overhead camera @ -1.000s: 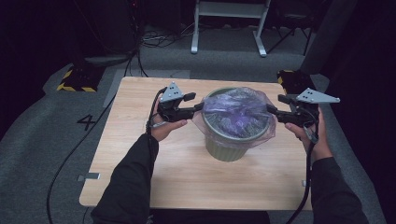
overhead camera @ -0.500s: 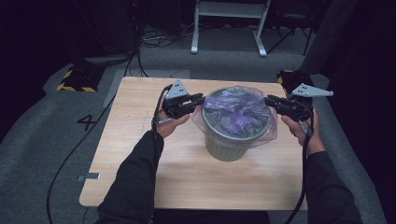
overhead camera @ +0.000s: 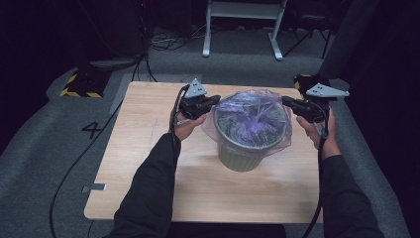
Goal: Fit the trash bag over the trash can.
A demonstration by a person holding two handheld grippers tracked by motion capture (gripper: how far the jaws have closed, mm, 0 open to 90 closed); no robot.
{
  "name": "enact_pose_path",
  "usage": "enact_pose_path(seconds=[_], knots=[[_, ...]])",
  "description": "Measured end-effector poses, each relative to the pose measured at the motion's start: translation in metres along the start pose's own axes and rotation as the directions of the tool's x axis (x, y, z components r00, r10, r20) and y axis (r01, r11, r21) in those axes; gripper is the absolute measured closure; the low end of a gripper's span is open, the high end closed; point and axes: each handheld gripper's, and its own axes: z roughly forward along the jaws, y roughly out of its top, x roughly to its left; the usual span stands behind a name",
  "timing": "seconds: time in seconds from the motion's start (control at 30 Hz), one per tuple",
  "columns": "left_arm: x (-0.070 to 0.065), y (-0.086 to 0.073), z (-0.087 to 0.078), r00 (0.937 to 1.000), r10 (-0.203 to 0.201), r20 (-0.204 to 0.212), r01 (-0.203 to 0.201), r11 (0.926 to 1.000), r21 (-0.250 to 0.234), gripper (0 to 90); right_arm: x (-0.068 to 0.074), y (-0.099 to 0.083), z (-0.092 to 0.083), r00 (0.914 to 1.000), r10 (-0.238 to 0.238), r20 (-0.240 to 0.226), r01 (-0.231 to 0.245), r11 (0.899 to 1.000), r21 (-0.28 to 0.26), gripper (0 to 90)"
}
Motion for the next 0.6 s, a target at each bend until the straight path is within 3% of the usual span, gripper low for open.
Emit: enact_pose_path(seconds=[0.2,0.3,0.6], knots=[[0.006,-0.006,0.016,0.9997,-0.010,-0.021,0.010,0.9990,0.045,89.8,-0.006,-0.005,0.015,0.9993,0.024,0.028,-0.025,0.999,0.029,89.1],[0.010,-0.011,0.021,0.9990,-0.034,-0.030,0.035,0.9982,0.048,89.8,-0.008,-0.007,0.021,0.9987,0.034,0.038,-0.035,0.998,0.042,89.1],[0.013,-0.022,0.036,0.9977,-0.067,-0.014,0.068,0.9934,0.092,89.8,-0.017,-0.021,0.035,0.9948,0.097,0.031,-0.099,0.993,0.063,89.1]])
